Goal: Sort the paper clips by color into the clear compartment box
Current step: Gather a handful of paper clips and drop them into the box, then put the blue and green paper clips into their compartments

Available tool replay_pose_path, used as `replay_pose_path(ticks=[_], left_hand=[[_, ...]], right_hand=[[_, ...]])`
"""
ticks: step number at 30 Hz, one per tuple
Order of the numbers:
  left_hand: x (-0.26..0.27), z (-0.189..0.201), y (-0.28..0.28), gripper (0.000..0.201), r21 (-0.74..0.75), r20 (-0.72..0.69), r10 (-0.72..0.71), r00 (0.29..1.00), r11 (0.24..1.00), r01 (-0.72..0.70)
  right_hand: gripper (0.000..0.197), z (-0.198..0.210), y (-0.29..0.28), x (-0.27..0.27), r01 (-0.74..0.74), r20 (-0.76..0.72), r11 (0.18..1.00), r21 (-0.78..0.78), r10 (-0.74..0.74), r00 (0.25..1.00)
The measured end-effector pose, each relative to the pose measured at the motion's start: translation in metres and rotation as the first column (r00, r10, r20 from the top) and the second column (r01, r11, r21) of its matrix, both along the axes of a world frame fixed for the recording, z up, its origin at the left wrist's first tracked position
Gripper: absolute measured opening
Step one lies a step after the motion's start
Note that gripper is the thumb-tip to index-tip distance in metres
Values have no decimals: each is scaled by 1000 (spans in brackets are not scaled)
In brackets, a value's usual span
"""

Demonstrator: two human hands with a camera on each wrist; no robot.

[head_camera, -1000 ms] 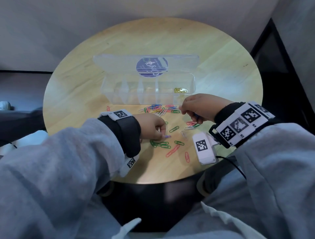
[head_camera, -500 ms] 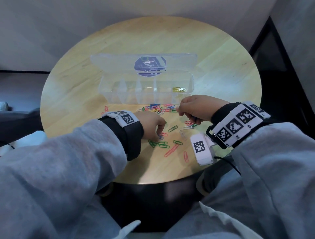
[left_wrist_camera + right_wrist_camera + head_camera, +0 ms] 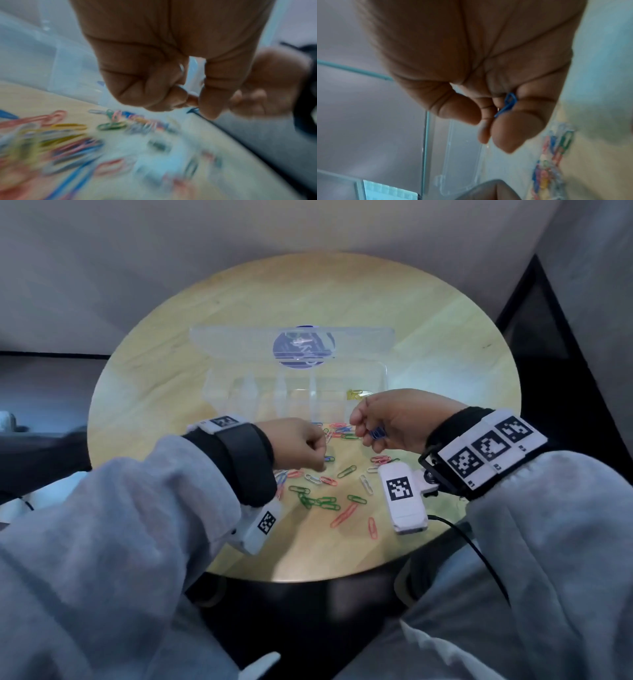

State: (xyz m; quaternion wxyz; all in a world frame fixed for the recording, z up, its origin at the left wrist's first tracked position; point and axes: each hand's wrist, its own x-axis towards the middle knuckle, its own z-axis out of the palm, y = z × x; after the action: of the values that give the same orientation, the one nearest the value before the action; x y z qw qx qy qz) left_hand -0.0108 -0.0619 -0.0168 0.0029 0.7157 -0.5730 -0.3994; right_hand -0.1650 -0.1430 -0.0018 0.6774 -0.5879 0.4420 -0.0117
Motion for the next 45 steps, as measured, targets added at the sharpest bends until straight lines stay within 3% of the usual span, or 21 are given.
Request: replay_pose_path(ticks=[3, 5, 8, 16, 22, 26, 31, 35, 37, 39, 42, 45], left_hand=[[11, 19, -11, 28, 20, -317, 293, 902, 953, -302], [16, 26, -21, 27, 5, -390, 395, 832, 904, -427], [19, 33, -38, 28, -21, -412, 452, 791, 863, -504], [21, 31, -72, 27, -100, -342, 439, 831, 862, -496], [19, 31, -83, 26, -103, -449, 411, 793, 858, -503], [18, 32, -80, 27, -96, -440, 399, 805, 870, -484], [18, 35, -67, 25, -176, -442, 338, 831, 876, -449], [15, 35, -47, 24, -214, -322, 203, 925, 936, -281], [11, 32, -36, 22, -231, -163, 118, 980, 961, -154], [5, 25, -27, 18, -224, 14, 25, 1000, 974, -21], [-5, 12, -18, 13, -144, 234, -109, 966, 979, 146], [-11, -1, -15, 20, -58, 370, -186, 910, 973, 223]], right_hand=[[33, 11, -4, 3, 136, 154, 985, 109, -152, 976], [36, 16, -7, 6, 223, 223, 959, 172, -259, 940], [38, 16, -13, 12, 351, 260, 906, 237, -408, 875], [24, 12, -28, 34, 421, 322, 821, 387, -547, 772], [21, 5, -35, 44, 410, 369, 813, 414, -562, 741], [26, 3, -34, 44, 378, 383, 840, 390, -521, 763], [27, 10, -32, 31, 318, 331, 930, 185, -364, 871], [24, 16, -29, 8, 162, 235, 986, -24, -152, 960], [22, 15, -26, -4, 85, 152, 990, -115, -67, 986], [14, 10, -21, -14, -15, -24, 969, -248, 10, 1000], [9, -2, -11, -22, -272, -350, 867, -418, 123, 929], [17, -15, -4, -18, -411, -490, 804, -430, 174, 854]])
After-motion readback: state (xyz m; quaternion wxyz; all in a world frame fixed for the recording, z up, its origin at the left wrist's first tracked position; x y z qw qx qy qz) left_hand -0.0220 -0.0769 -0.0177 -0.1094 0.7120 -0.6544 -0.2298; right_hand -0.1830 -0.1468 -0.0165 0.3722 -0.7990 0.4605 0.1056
